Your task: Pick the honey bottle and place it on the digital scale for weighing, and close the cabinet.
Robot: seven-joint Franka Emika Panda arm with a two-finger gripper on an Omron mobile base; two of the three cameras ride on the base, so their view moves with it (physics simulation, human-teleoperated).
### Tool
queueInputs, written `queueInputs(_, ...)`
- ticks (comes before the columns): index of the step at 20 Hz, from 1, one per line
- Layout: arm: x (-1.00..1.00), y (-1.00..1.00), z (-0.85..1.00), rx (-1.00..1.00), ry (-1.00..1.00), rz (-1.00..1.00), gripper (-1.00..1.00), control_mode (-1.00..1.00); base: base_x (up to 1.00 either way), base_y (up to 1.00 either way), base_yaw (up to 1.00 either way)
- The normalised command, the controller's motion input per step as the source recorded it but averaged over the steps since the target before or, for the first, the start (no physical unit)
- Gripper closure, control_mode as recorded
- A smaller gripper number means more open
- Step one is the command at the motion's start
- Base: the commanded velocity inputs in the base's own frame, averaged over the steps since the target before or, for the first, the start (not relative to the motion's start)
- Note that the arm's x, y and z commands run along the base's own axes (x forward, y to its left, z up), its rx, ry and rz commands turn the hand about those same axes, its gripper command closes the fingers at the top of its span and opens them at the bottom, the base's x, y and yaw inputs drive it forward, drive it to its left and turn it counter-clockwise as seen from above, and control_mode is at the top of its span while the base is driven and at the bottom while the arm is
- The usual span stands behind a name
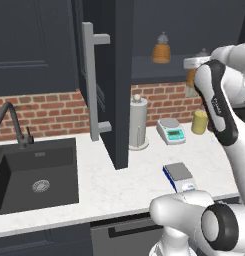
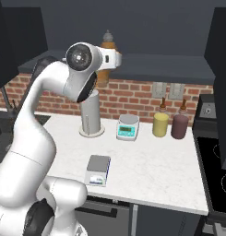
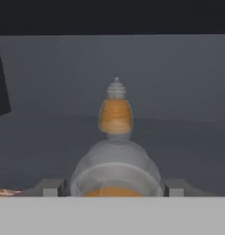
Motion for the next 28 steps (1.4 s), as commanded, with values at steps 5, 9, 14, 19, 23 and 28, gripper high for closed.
queueInputs(5,-1.00,-0.53,-0.04,0.00,0.00,0.20,1.00,-1.00,0.00,0.00,0.00)
queueInputs(9,-1.00,-0.35,-0.27,0.00,0.00,0.24,1.00,-1.00,0.00,0.00,0.00)
queueInputs(14,-0.79,-0.15,-0.35,0.00,0.00,0.27,1.00,-1.00,0.00,0.00,0.00)
queueInputs(19,-0.12,-0.01,-0.44,0.00,0.09,0.29,1.00,-1.00,0.00,0.00,0.00)
queueInputs(23,0.00,0.00,-0.50,0.00,0.04,0.29,1.00,-1.00,0.00,0.00,0.00)
queueInputs(28,0.00,0.00,-0.45,0.00,-0.02,0.30,1.00,-1.00,0.00,0.00,0.00)
